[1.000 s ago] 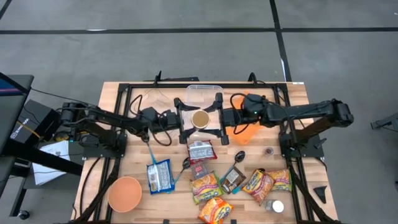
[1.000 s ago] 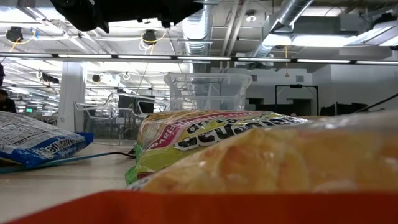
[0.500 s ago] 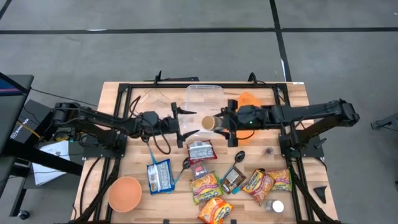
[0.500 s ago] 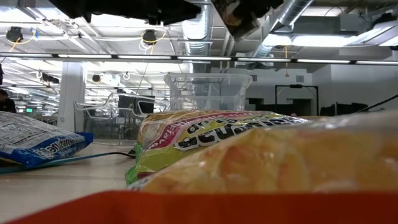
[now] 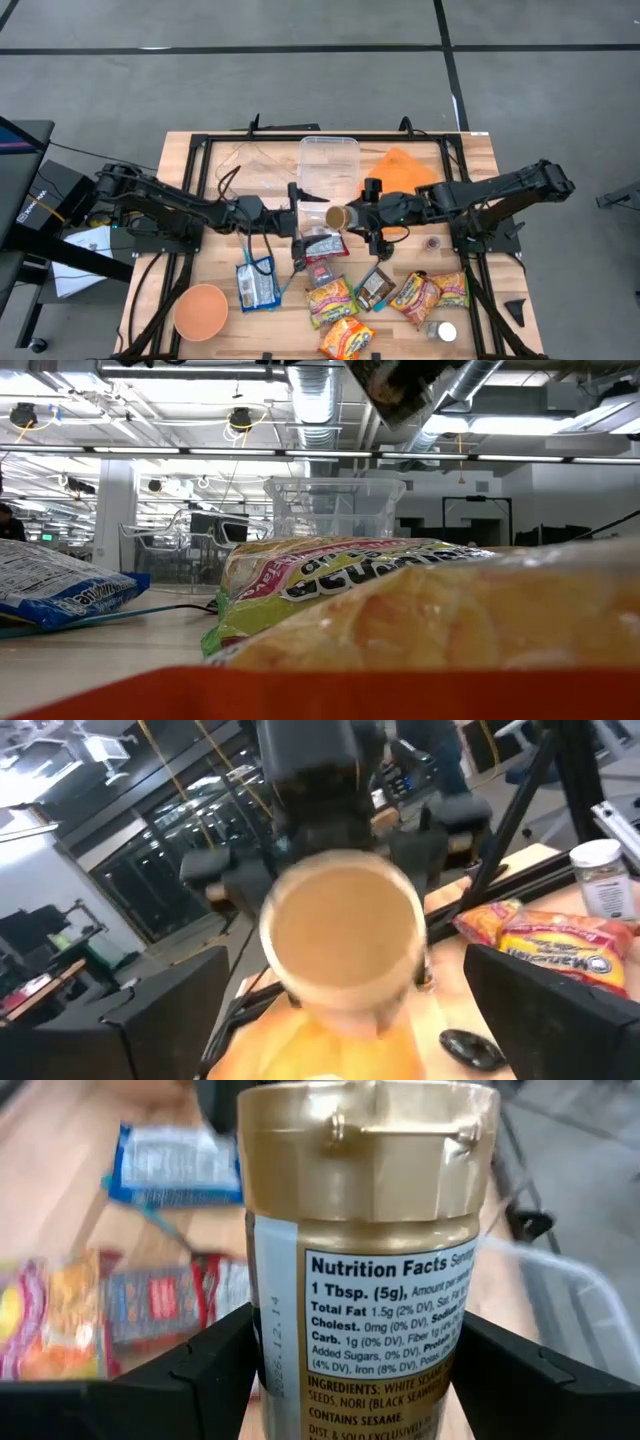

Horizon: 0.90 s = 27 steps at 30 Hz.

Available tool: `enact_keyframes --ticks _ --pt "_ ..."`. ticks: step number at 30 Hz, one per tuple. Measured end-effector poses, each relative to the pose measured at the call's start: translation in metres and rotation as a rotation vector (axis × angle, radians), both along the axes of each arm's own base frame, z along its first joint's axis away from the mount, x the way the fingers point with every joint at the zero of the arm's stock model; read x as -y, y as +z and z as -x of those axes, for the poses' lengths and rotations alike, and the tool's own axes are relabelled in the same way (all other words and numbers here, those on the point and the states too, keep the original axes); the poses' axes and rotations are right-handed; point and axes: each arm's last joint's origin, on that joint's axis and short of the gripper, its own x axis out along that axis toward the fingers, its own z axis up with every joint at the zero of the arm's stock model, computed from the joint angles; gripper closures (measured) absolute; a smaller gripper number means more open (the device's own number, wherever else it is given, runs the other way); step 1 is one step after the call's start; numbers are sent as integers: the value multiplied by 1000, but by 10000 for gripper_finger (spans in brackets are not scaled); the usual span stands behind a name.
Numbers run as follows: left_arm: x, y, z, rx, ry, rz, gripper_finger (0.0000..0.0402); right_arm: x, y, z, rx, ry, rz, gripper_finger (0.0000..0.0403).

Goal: Pick & Place Food Item
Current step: Put the golden seasoning bottle into the transparent bin

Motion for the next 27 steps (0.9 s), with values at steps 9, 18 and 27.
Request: enact_keyframes --ticks 9,18,27 --pt "4 -3 -25 -20 0 4 4 -1 0 -2 9 0 3 130" --pt "2 1 -29 -3 8 9 11 -2 0 -1 1 10 8 130" --pt "-8 0 -30 -12 -47 61 74 -2 0 -1 6 9 7 130"
